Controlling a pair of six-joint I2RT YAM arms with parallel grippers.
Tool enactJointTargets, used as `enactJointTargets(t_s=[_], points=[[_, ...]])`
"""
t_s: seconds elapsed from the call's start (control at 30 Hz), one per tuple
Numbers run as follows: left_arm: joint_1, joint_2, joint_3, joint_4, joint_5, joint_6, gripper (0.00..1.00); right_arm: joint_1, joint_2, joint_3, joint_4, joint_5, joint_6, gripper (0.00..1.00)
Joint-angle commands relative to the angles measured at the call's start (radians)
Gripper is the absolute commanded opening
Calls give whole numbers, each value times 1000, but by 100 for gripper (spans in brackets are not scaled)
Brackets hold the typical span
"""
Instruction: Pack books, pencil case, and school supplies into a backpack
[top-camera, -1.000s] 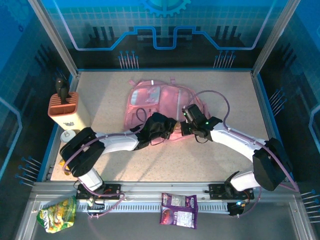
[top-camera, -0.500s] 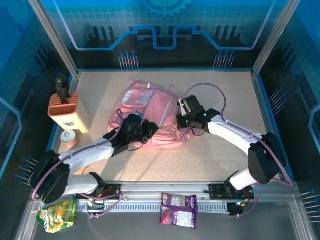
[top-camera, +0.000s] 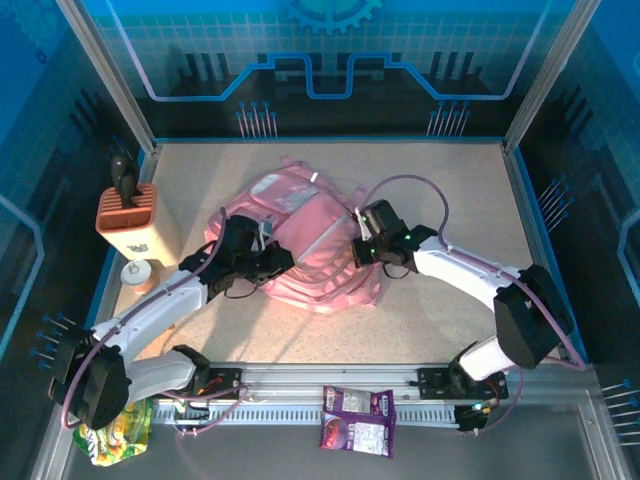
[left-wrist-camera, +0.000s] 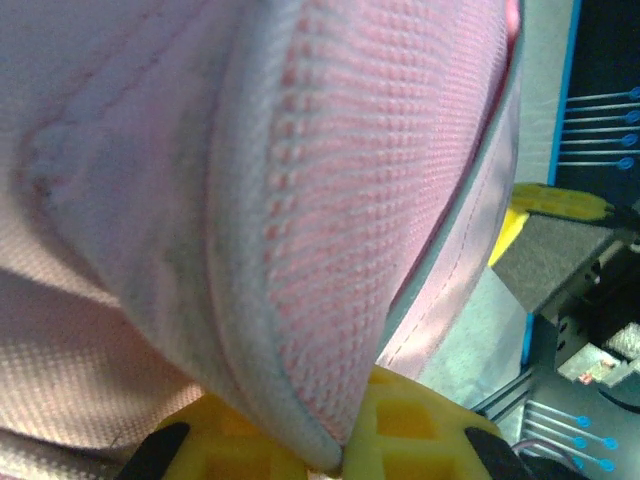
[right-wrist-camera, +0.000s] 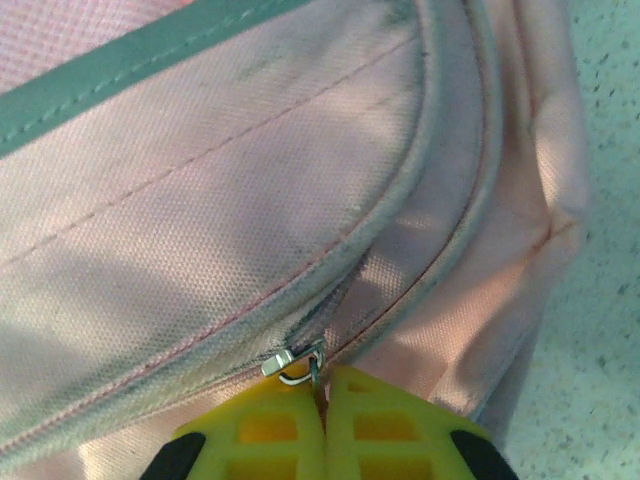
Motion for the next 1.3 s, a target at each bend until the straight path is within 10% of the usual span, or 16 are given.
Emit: enactJointTargets(t_s=[0.0, 0.33, 0.67, 0.97, 1.27], points=[[90, 30, 82, -81, -101, 159, 0, 13, -61, -110, -141, 191, 54, 0], [219, 282, 294, -7, -93, 223, 0, 263, -20, -89, -66, 124, 131, 0], [238, 146, 170, 59, -65, -4, 51, 252, 39, 3, -4, 71, 161, 0], [-34, -103, -106, 190, -305, -497, 71, 242, 9, -34, 4, 68, 182, 0], [-214, 92, -41, 391, -385, -699, 67, 238, 20, -48, 53, 62, 195, 0]])
